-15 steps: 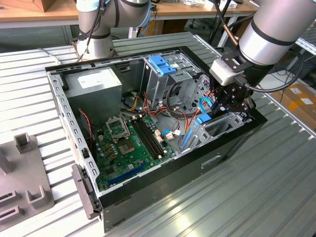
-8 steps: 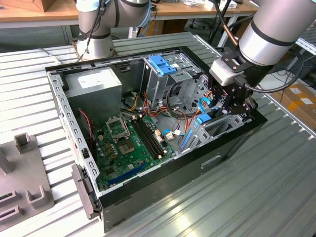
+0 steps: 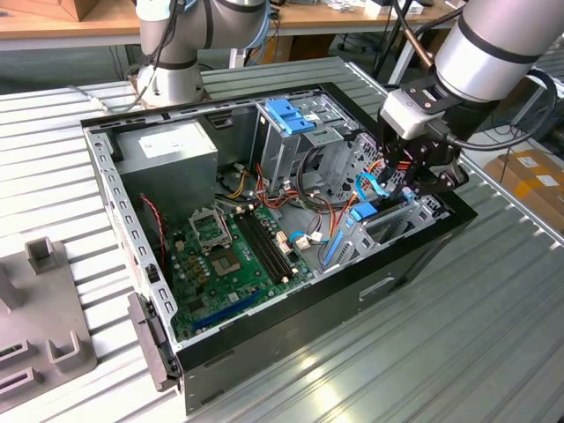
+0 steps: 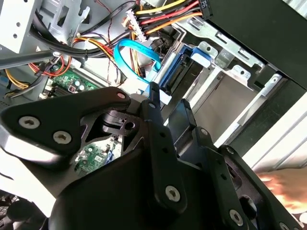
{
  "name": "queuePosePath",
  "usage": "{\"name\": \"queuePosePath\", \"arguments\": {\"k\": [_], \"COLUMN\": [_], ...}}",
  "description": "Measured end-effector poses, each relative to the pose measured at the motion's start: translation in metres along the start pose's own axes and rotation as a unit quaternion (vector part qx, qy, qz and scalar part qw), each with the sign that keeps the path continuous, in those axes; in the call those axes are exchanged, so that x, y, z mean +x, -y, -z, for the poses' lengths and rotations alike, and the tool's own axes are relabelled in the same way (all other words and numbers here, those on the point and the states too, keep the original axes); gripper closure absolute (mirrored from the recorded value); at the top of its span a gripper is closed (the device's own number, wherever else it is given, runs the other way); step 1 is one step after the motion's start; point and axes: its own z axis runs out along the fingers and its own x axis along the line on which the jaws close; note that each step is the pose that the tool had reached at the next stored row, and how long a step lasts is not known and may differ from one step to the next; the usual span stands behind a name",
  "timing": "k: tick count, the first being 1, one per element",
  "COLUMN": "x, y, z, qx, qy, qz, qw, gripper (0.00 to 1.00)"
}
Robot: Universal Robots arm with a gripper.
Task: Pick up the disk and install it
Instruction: 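Insert the disk into the insertion slot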
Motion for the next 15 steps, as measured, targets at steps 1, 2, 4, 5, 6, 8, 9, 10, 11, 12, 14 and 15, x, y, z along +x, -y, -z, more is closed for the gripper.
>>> {"name": "queuePosePath", "arguments": {"k": [1, 2, 4, 5, 6, 8, 9, 10, 11, 12, 14, 15], "x": [-0.0003, -0.0005, -0.0018, -0.0020, -0.0020, -0.0020, -0.0020, -0.0019, -0.0018, -0.0018, -0.0019, -0.0018], "y": [0.0002, 0.0003, 0.0014, 0.0016, 0.0016, 0.0026, 0.0042, 0.0078, 0.0117, 0.0145, 0.0151, 0.0152], "z": [0.0017, 0.0030, 0.0137, 0.0162, 0.0162, 0.0164, 0.0162, 0.0157, 0.0153, 0.0151, 0.0150, 0.0150], "qx": [0.0000, 0.0000, 0.0000, 0.0000, 0.0000, -0.0015, -0.0050, -0.0131, -0.0229, -0.0306, -0.0327, -0.0329], "qy": [-0.0001, 0.0000, -0.0001, 0.0001, 0.0001, -0.0002, -0.0001, 0.0001, 0.0001, -0.0001, -0.0001, -0.0004], "qz": [0.000, 0.000, 0.000, 0.000, 0.000, 0.000, -0.001, -0.001, -0.002, -0.003, -0.004, -0.008], "qw": [1.00000, 1.00000, 1.00000, 1.00000, 1.00000, 1.00000, 0.99999, 0.99991, 0.99973, 0.99953, 0.99945, 0.99943], "gripper": [0.64, 0.64, 0.64, 0.64, 0.64, 0.64, 0.64, 0.64, 0.64, 0.64, 0.64, 0.64]}}
